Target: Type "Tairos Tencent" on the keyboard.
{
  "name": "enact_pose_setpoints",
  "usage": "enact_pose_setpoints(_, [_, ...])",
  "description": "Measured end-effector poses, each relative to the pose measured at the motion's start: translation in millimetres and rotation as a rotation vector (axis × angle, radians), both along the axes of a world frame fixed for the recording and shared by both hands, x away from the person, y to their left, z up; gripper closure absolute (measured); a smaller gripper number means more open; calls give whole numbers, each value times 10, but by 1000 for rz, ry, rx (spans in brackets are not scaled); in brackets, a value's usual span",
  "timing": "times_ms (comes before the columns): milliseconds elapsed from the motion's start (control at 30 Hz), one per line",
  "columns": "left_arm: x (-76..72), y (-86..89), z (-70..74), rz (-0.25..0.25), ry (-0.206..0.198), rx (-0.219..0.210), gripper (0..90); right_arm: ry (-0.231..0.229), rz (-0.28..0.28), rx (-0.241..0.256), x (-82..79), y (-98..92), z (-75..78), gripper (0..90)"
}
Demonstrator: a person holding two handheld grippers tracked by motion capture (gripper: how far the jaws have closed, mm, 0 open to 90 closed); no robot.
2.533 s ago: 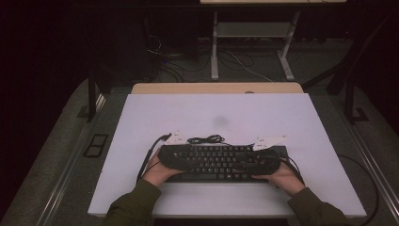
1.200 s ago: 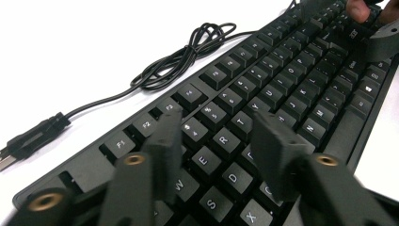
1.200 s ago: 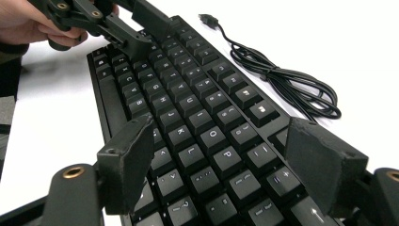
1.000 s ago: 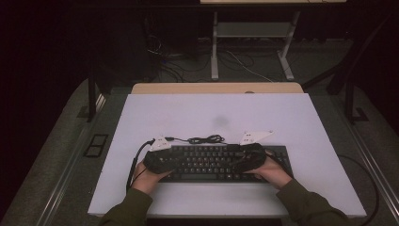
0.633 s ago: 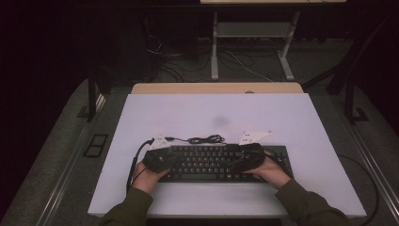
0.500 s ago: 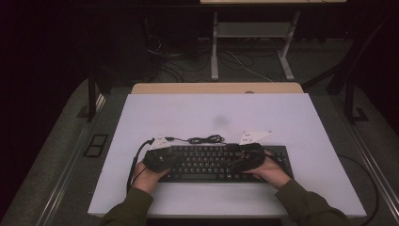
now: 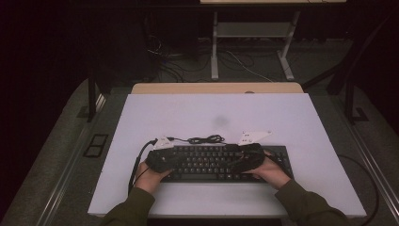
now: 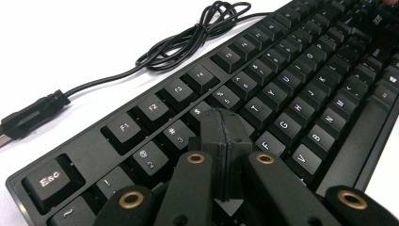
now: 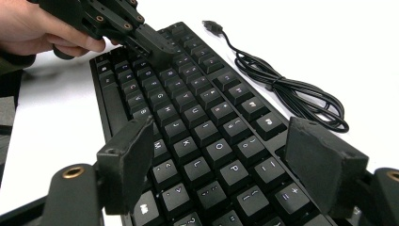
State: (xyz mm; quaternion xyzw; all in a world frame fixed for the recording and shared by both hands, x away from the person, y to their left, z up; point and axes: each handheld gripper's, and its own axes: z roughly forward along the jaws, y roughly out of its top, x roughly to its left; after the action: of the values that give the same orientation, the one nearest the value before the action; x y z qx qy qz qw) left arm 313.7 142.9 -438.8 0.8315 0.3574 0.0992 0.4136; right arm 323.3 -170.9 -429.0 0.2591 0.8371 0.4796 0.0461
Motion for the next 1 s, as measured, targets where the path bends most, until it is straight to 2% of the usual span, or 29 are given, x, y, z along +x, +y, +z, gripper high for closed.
enact_pose_setpoints(333, [-6,16,18,0,-5,-4,889,0,4,1,2,0,2,243])
enact_pose_setpoints(567, [-18,76,61,10,-11,-37,888,1,-8,-5,15,0,23,207])
enact_pose_setpoints(667, [-27,76,71,4,-7,-47,845,5,-1,-14,21,11,21,196])
enact_pose_setpoints(833, [-58,74,79,-1,-15,-52,721,12,9,-23,19,37,18,198])
enact_pose_setpoints(1000, [-87,91,68,-3,-17,-54,598,19,32,-20,21,54,16,257])
